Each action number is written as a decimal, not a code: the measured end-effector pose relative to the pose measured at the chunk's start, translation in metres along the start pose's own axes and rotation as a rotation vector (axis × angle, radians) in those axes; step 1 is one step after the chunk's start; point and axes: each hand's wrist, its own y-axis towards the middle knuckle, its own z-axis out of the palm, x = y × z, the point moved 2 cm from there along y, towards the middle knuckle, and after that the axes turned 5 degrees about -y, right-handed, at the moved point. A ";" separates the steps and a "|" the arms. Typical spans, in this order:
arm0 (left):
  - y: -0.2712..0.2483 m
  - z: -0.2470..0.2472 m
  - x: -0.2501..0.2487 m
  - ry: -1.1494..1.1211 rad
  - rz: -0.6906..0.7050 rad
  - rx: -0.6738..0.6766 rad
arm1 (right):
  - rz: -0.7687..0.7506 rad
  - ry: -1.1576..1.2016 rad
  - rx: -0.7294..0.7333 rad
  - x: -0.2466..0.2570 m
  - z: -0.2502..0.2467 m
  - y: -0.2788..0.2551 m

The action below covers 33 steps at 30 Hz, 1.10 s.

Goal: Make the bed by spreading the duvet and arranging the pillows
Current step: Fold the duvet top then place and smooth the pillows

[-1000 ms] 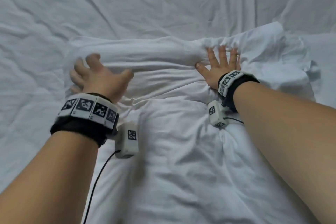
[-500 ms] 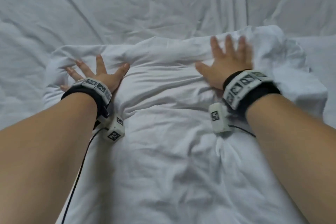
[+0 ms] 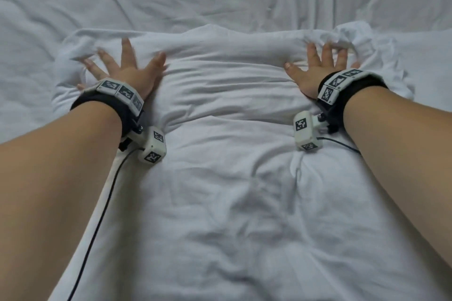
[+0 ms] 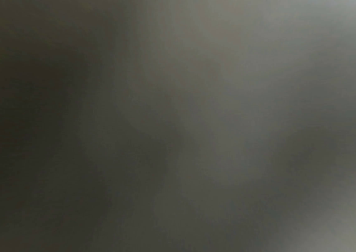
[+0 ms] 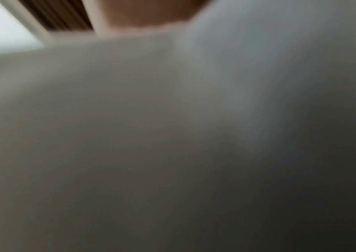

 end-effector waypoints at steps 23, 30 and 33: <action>-0.273 0.112 0.153 0.237 0.043 0.050 | -0.650 -0.304 -0.009 0.031 0.134 -0.243; -0.293 0.135 0.183 0.156 -0.001 -0.115 | -0.498 -0.274 -0.113 0.016 0.151 -0.273; -0.322 0.159 0.164 0.076 0.168 -0.199 | -0.698 -0.304 -0.223 0.029 0.190 -0.340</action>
